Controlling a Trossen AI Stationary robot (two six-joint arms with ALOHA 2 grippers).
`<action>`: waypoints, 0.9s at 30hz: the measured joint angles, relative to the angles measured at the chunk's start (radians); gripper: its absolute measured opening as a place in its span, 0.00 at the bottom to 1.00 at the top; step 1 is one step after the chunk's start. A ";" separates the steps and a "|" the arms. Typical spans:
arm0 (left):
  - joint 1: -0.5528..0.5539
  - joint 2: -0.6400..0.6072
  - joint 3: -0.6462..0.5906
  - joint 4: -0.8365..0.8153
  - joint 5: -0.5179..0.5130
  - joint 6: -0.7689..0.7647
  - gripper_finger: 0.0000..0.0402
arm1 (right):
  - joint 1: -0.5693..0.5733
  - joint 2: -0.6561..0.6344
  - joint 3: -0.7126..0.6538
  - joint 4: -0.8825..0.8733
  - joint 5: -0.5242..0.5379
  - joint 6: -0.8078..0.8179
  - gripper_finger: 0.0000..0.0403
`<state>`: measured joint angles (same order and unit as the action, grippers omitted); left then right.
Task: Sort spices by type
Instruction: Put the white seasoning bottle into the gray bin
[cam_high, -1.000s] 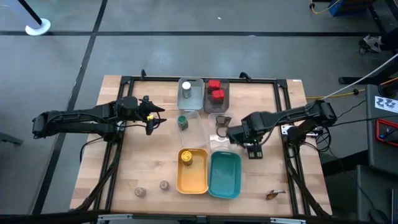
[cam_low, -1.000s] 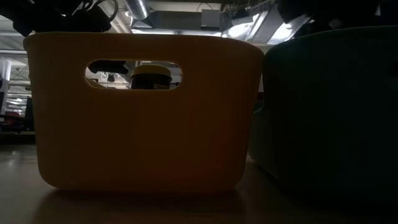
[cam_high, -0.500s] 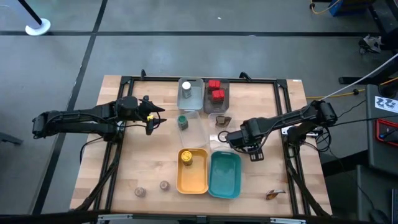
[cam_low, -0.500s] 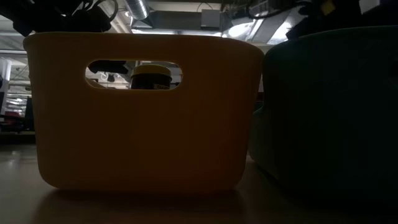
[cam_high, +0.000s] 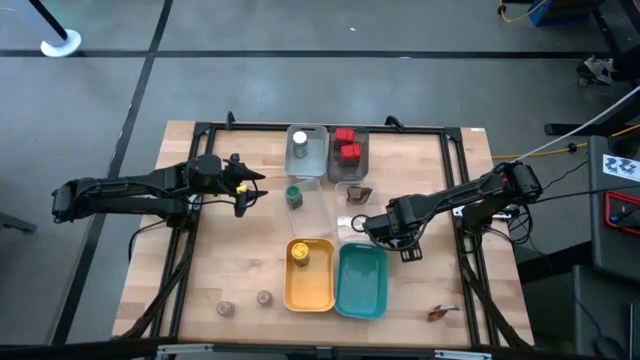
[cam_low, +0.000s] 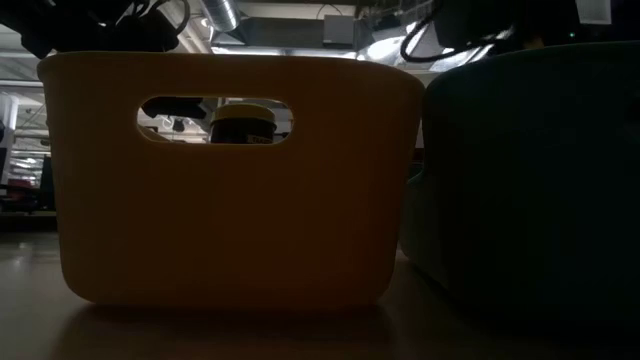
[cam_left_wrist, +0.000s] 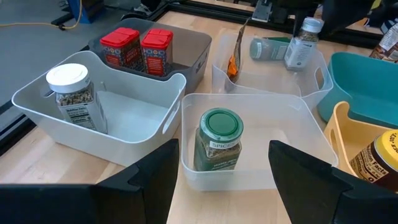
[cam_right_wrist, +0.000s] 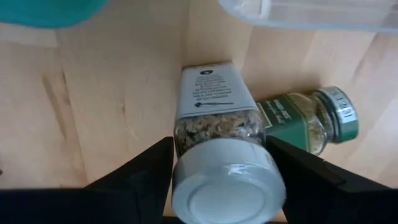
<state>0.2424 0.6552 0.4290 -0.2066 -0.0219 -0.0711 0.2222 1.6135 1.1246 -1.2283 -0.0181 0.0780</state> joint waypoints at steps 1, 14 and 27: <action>0.000 0.000 0.000 0.000 0.000 0.000 0.58 | 0.000 0.000 -0.009 0.007 0.000 0.000 0.61; 0.000 0.000 0.000 0.000 0.000 -0.003 0.58 | 0.000 0.000 -0.027 0.061 0.000 0.002 0.61; 0.000 0.000 0.000 0.000 0.000 -0.003 0.58 | 0.000 0.000 -0.027 0.057 -0.048 0.001 0.50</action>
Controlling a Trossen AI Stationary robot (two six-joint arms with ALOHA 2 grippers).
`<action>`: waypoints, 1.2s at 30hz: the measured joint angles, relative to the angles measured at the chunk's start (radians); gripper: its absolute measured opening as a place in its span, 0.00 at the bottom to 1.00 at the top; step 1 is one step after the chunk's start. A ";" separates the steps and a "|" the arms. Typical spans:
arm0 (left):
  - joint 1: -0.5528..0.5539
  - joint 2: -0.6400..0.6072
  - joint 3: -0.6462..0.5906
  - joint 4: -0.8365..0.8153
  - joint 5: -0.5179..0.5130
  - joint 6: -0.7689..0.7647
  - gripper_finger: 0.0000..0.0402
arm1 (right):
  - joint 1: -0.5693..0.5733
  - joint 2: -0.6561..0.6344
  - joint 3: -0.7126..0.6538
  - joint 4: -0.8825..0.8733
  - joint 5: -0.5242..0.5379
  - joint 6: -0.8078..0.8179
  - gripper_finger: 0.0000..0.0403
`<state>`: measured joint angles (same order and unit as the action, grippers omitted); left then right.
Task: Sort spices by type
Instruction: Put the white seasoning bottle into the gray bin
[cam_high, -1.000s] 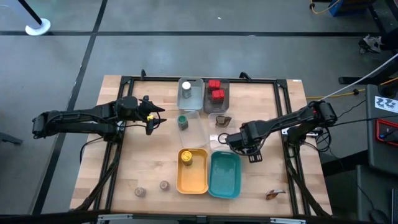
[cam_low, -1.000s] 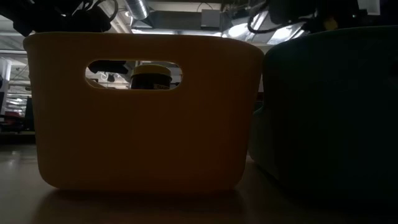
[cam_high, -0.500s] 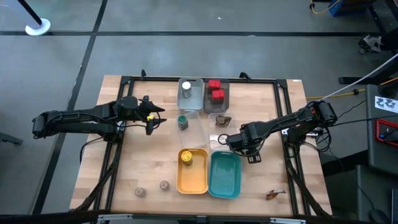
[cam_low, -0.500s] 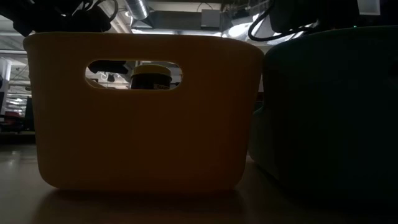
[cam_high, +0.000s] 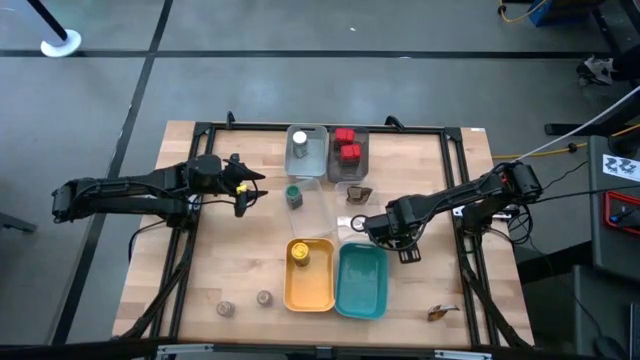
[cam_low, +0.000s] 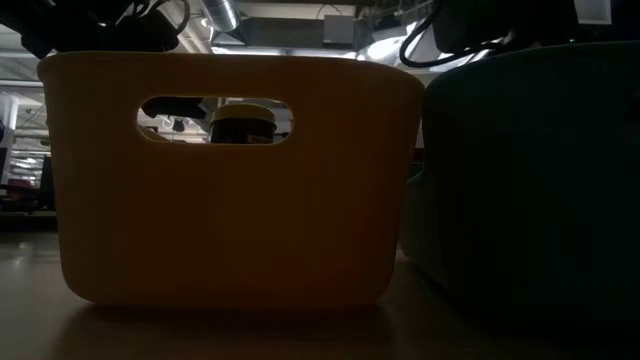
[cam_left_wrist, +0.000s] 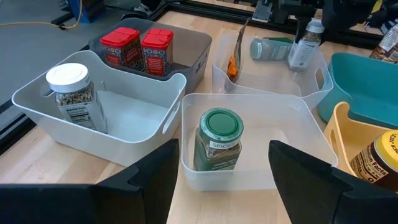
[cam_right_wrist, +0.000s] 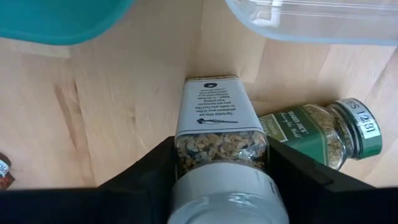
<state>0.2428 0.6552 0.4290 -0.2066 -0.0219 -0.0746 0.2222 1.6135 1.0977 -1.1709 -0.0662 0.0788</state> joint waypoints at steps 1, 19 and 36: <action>0.000 0.000 0.000 0.000 0.000 0.000 0.58 | 0.000 0.000 0.000 -0.001 -0.004 -0.002 0.50; 0.000 0.000 0.000 0.000 0.000 0.000 0.58 | -0.118 0.001 0.379 -0.294 0.022 -0.066 0.50; 0.000 0.000 0.000 0.017 0.000 0.029 0.58 | -0.329 0.009 0.658 0.004 0.093 -0.385 0.51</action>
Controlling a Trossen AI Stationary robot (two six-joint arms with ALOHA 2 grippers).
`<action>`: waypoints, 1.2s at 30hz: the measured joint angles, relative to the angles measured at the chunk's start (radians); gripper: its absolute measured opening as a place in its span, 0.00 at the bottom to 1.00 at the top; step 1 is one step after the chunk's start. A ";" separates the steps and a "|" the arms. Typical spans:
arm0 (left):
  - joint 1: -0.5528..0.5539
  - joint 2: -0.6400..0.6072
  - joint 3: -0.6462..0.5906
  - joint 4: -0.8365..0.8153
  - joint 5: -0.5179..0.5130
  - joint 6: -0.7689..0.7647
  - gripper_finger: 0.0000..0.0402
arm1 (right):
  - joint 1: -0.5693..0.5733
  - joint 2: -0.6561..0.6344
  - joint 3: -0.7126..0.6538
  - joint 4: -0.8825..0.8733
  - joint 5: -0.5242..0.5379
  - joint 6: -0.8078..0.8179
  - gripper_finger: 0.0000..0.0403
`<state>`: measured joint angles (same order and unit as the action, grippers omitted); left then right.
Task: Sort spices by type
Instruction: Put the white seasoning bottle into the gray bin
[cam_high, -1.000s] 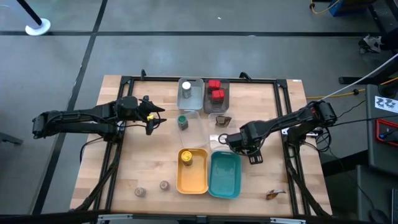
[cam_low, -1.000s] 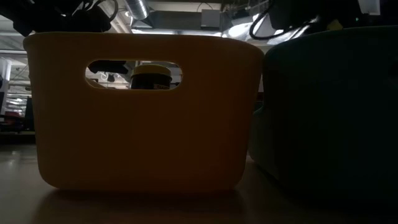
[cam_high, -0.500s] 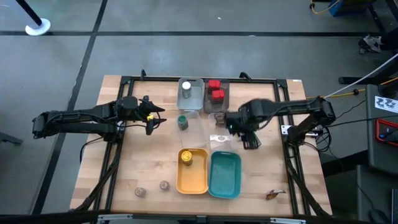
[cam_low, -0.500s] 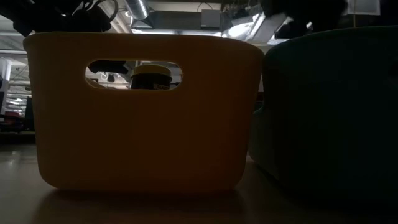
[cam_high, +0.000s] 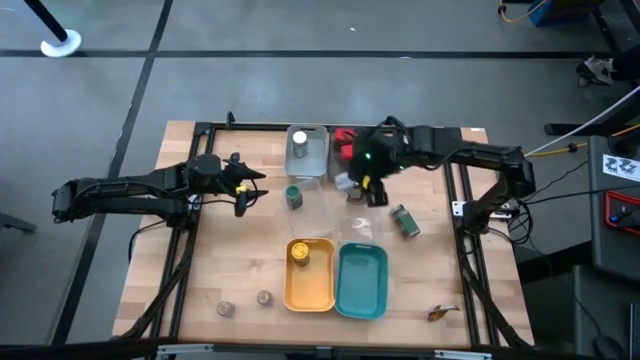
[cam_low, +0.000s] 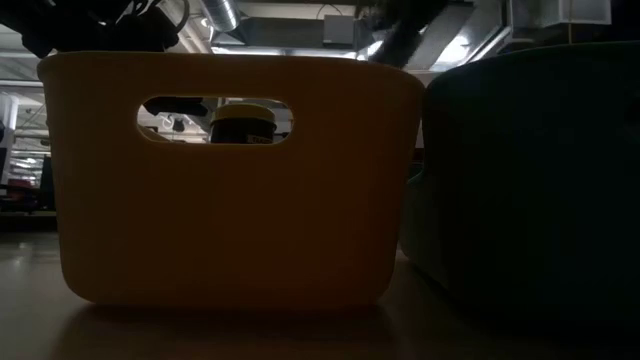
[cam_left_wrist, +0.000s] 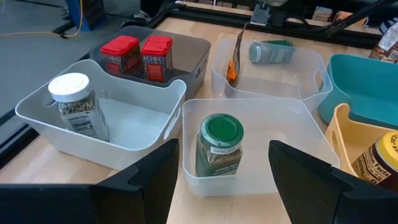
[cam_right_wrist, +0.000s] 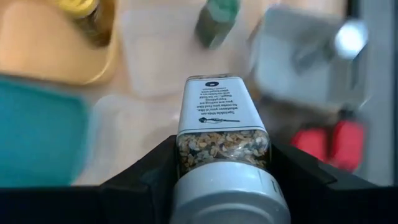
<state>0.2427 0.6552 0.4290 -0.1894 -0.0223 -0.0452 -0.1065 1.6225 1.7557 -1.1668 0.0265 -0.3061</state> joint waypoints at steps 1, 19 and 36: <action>0.000 0.000 0.000 0.000 0.000 0.000 0.58 | -0.015 0.010 -0.001 0.029 0.000 -0.028 0.51; 0.000 0.000 0.000 -0.002 0.000 -0.011 0.58 | -0.277 0.313 -0.003 0.315 -0.037 -0.349 0.52; 0.000 0.000 0.000 -0.002 0.000 -0.029 0.58 | -0.306 0.380 -0.001 0.410 -0.107 -0.411 0.52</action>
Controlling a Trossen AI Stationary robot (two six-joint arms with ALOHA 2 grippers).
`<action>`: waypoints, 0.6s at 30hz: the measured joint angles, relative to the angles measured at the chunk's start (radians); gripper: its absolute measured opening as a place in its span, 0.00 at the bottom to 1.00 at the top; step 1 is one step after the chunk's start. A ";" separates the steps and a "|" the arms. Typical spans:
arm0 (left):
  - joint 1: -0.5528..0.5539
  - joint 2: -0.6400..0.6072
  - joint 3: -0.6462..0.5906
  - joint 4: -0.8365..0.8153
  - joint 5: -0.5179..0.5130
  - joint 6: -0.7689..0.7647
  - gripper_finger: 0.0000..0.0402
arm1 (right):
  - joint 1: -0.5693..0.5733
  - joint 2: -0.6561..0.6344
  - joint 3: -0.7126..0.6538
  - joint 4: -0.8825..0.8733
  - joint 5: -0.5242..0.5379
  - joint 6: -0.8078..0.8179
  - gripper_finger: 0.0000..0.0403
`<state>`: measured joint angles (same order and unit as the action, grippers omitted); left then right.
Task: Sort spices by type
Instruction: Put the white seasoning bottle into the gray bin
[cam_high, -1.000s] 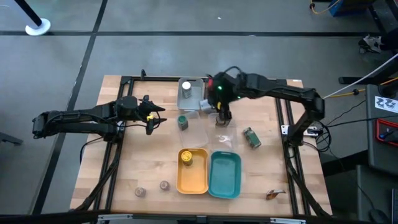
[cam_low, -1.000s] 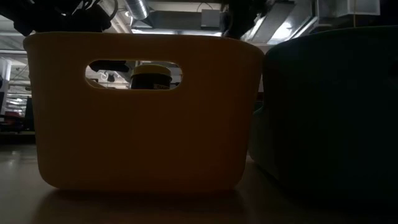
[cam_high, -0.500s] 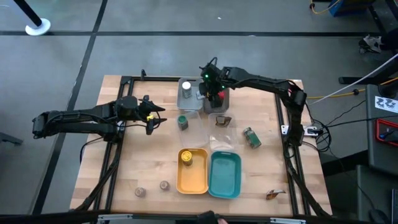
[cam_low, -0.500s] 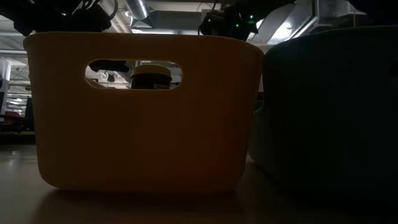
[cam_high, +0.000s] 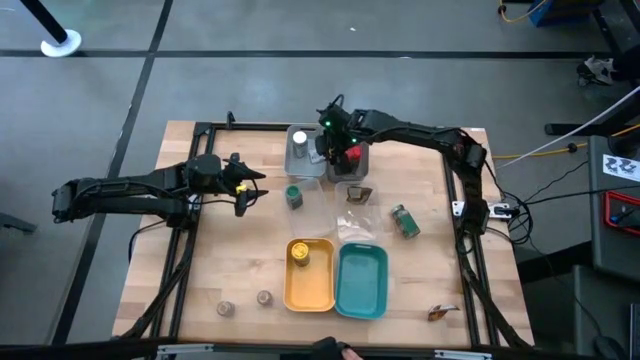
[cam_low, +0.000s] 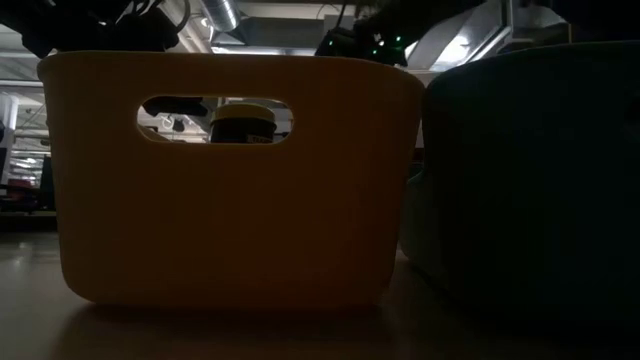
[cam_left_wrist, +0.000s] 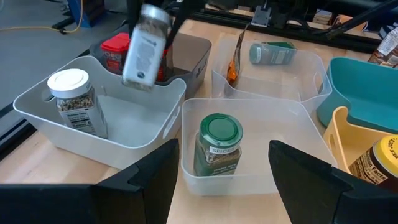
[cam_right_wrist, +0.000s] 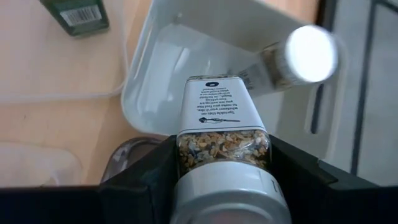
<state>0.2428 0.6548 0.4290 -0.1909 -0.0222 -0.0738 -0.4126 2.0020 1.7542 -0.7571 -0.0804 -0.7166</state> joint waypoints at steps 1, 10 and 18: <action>0.000 0.000 0.000 0.000 0.000 -0.005 0.58 | 0.000 0.011 0.000 0.000 -0.003 0.000 0.52; 0.000 0.000 0.000 -0.001 0.000 -0.009 0.58 | 0.001 0.047 0.000 -0.001 -0.004 -0.051 0.52; 0.000 0.000 0.000 0.000 0.000 -0.025 0.58 | 0.001 0.059 0.000 -0.028 -0.018 -0.079 0.52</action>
<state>0.2428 0.6548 0.4290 -0.1913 -0.0220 -0.0992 -0.4118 2.0606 1.7542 -0.7851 -0.0985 -0.7960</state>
